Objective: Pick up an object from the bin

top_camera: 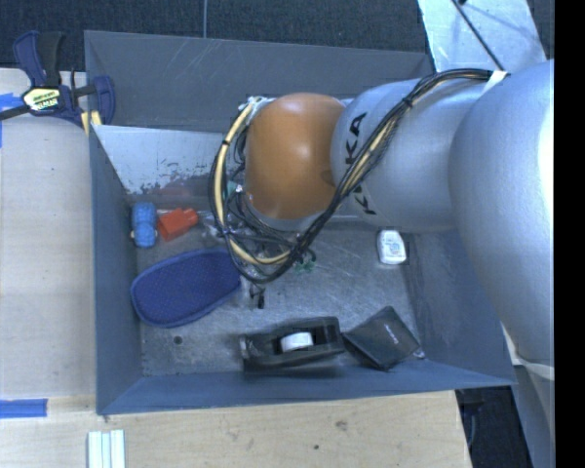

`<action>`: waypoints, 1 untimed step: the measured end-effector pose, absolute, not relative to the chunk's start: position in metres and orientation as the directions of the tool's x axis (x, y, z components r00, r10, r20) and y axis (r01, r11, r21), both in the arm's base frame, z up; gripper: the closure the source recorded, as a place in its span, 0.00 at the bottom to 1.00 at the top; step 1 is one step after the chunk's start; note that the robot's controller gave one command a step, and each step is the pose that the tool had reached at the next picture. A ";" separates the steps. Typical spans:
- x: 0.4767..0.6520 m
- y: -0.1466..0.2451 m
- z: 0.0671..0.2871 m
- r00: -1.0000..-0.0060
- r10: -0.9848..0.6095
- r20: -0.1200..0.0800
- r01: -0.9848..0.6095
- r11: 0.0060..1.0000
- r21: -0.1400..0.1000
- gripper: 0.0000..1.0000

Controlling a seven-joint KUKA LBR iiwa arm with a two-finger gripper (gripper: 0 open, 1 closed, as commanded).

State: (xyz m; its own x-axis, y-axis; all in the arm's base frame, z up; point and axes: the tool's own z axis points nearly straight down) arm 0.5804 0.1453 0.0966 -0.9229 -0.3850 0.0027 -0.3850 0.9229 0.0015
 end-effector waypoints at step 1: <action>0.582 0.145 0.099 -0.924 -0.382 -0.001 -0.382 0.924 0.000 1.00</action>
Offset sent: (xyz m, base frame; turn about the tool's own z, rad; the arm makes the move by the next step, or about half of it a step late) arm 0.0000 0.0000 0.0000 0.0000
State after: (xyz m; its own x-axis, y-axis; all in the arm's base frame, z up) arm 0.5821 0.1446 0.0989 -0.9243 -0.3817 -0.0015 -0.3817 0.9243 0.0003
